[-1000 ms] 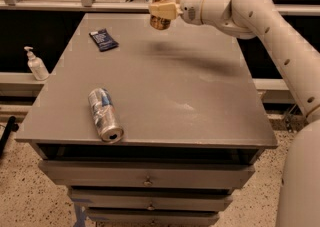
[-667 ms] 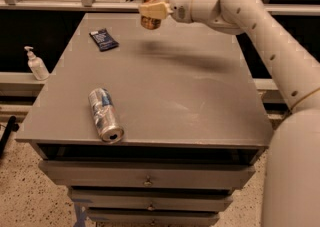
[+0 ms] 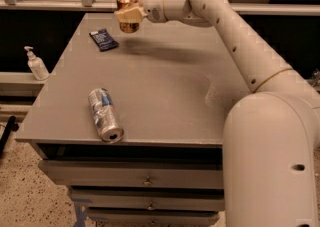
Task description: Move orange can near rxbar blueberry
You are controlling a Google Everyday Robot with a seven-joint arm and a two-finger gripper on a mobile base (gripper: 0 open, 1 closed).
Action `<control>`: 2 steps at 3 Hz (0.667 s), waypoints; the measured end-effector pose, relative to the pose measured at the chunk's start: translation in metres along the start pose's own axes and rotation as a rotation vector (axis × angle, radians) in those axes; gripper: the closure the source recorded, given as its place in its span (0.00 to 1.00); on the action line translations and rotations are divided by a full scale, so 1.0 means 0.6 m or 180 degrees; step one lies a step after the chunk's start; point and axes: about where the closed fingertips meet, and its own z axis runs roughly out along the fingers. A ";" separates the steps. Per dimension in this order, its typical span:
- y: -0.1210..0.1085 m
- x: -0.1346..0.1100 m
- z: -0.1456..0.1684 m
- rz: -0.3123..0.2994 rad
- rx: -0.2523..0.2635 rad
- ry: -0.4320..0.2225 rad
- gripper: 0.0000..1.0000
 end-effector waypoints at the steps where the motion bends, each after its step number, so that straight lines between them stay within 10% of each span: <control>1: 0.007 0.019 0.031 -0.0040 -0.0083 0.0104 1.00; 2: 0.011 0.042 0.045 -0.0008 -0.0119 0.0181 1.00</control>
Offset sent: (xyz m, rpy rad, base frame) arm 0.0094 0.0184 -0.0465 -0.0791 0.0492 0.0242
